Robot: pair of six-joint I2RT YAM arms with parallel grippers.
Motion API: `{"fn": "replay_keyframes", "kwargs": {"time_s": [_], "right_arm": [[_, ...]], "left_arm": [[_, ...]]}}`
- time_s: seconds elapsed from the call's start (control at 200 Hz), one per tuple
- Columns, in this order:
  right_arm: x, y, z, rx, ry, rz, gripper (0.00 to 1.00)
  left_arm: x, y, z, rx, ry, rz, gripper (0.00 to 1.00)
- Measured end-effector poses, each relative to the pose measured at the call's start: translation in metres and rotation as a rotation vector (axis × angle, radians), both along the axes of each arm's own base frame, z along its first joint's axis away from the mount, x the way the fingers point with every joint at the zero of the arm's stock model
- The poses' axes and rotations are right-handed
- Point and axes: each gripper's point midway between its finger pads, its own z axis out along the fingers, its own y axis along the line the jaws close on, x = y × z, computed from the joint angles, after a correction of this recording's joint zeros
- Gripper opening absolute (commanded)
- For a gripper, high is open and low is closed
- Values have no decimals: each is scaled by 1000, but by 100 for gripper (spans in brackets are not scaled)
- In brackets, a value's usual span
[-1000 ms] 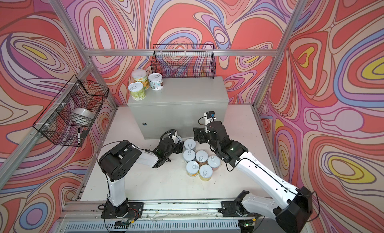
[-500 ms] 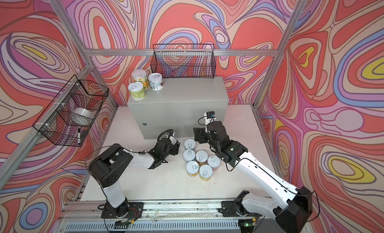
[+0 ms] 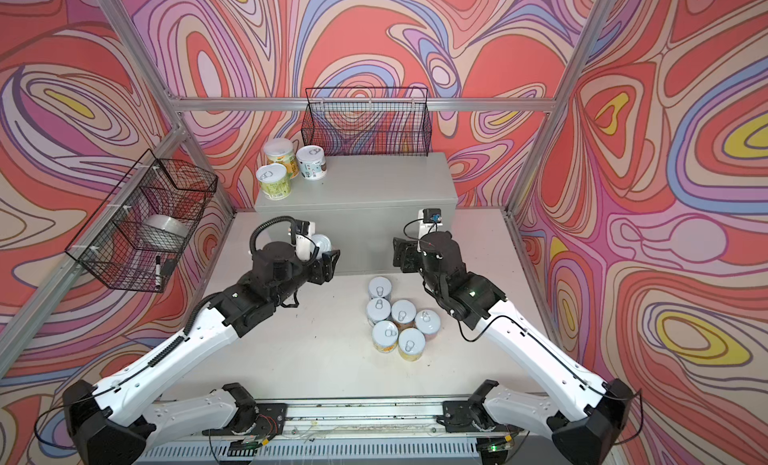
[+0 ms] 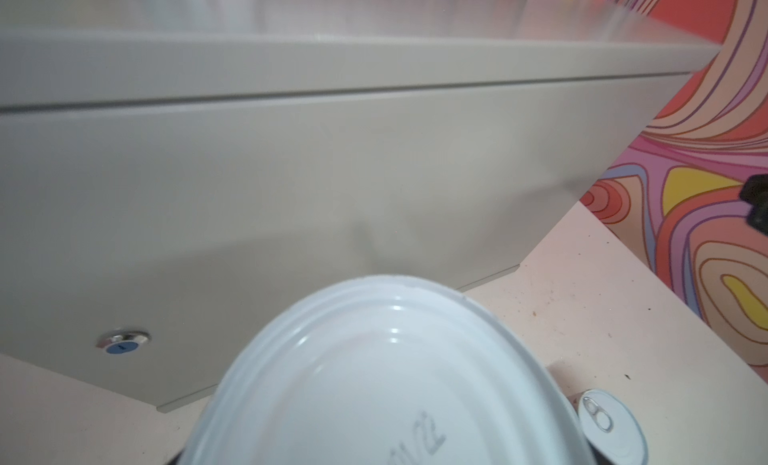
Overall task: Place and organize the canned foods onto the counter
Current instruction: 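Lift the pink can up over the box top with the left gripper, then set the pink can on the box and open the left gripper while the right approaches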
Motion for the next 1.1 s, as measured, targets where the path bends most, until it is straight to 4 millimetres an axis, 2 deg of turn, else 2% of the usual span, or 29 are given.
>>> {"fn": "replay_keyframes", "kwargs": {"time_s": [0.13,0.235,0.295,0.366,0.501,0.746,0.971,1.097], "right_arm": [[-2,-3,28,25,-37,-8,86],[-2,-4,49,45,-65,-12,86],[0,-3,58,53,-80,-12,86],[2,-2,66,55,-91,-13,86],[12,5,71,34,-94,-12,86],[24,11,72,-8,-96,-12,87],[33,5,86,-16,-125,-36,87],[41,8,83,-21,-120,-37,87]], "left_arm": [[-3,1,54,-4,-18,-7,0],[4,-5,103,-17,-64,-12,0],[10,-9,123,-23,-89,-14,0],[18,-15,136,-17,-102,-15,0],[45,-28,132,18,-84,-11,0],[106,-34,95,90,3,36,0],[130,-32,85,120,24,60,0],[135,-29,85,126,25,76,0]]}}
